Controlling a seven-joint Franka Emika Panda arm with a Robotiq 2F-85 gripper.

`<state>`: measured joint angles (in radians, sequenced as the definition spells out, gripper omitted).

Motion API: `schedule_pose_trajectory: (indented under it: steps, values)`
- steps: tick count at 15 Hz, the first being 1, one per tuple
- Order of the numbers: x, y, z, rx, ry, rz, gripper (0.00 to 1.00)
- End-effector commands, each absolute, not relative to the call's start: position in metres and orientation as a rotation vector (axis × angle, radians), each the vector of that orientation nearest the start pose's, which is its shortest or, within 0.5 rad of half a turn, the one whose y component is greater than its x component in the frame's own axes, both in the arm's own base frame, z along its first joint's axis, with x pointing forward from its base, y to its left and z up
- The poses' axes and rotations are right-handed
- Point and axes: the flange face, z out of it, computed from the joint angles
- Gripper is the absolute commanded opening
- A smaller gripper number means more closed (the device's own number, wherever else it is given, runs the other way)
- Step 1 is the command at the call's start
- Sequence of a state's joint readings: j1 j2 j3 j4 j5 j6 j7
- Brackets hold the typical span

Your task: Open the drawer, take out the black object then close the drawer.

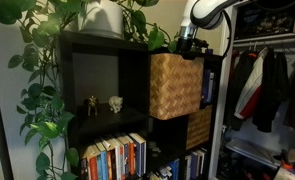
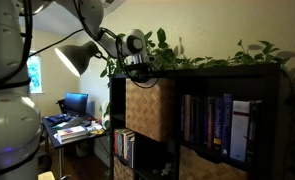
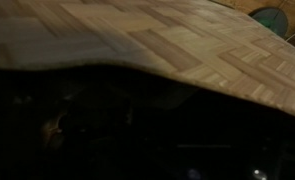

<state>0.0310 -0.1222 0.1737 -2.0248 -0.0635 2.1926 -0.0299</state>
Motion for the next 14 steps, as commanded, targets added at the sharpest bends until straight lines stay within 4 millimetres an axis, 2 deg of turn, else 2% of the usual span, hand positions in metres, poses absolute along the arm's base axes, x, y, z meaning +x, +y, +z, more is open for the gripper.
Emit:
schedule_pose_trajectory:
  steps: [1, 7, 12, 14]
  values:
    - [0.557, 0.112, 0.528, -3.160, -0.524, -0.362, 1.00]
    - [0.576, 0.109, 0.513, -3.172, -0.548, -0.248, 1.00]
    - [0.580, 0.107, 0.505, -3.172, -0.536, -0.184, 1.00]
    - [0.579, 0.105, 0.501, -3.171, -0.520, -0.165, 0.74]
